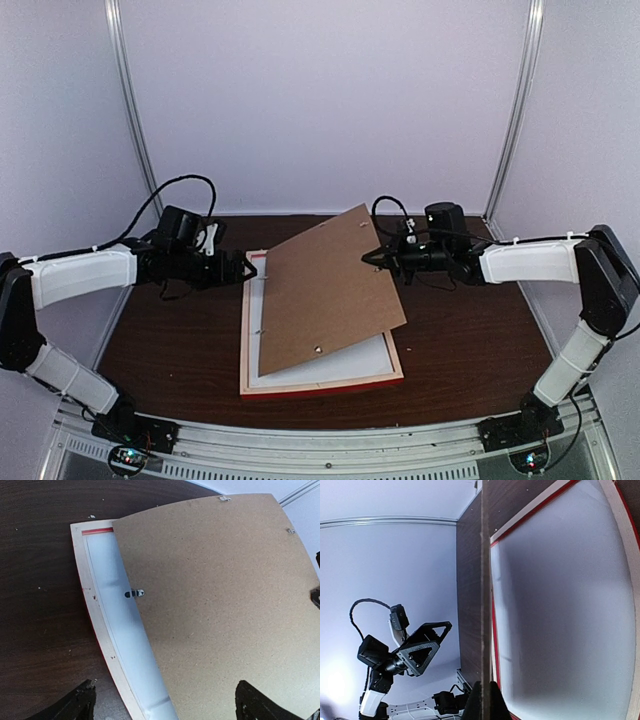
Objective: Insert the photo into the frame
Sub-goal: Pick up the backboard from the frame body, then pass from the right arm to the left
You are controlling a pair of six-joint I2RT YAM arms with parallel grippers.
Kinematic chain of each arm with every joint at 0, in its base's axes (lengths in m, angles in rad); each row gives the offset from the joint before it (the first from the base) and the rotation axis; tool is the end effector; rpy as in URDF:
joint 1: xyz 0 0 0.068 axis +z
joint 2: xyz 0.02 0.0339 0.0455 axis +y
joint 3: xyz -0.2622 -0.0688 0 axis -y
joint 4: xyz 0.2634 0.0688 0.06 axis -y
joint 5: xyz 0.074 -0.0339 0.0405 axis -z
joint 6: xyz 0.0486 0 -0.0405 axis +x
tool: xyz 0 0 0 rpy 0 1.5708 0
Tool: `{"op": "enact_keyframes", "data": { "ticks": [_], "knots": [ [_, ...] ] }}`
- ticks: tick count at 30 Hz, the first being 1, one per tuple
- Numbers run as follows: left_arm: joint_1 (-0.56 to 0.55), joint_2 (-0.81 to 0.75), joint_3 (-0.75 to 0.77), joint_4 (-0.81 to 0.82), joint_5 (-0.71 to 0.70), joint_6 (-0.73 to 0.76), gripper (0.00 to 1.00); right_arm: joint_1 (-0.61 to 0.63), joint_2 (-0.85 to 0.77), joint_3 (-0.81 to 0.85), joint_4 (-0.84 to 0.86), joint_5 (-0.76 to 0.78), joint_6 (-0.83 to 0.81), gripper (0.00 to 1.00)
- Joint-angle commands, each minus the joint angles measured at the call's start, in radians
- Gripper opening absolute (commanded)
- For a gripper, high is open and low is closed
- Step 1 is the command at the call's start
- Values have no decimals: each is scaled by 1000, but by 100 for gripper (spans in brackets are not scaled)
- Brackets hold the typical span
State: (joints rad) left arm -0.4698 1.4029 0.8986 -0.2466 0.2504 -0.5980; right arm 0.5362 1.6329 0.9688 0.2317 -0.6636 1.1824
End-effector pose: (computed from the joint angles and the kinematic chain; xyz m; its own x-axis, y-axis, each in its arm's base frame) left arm 0.2837 -0.1576 0.2147 -0.8407 -0.1849 -0.5090 0.1535 0.8201 -0.5513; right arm 0.3136 0.2212 0.2130 -0.9539 0.2813 -0.1050 -0.0011 0.3464 0.9381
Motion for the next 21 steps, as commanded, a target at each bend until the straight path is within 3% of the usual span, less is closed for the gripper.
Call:
{"op": "enact_keyframes", "data": {
  "ticks": [1,9,21],
  "knots": [
    [60,-36,-6,-15,111,-3,98,-4,-8,-2,223,-67,66,0],
    [109,-7,50,-48,163,37,97,18,8,31,234,-125,54,0],
    [109,122,185,-139,102,107,97,50,-4,79,158,-175,-23,0]
  ]
}}
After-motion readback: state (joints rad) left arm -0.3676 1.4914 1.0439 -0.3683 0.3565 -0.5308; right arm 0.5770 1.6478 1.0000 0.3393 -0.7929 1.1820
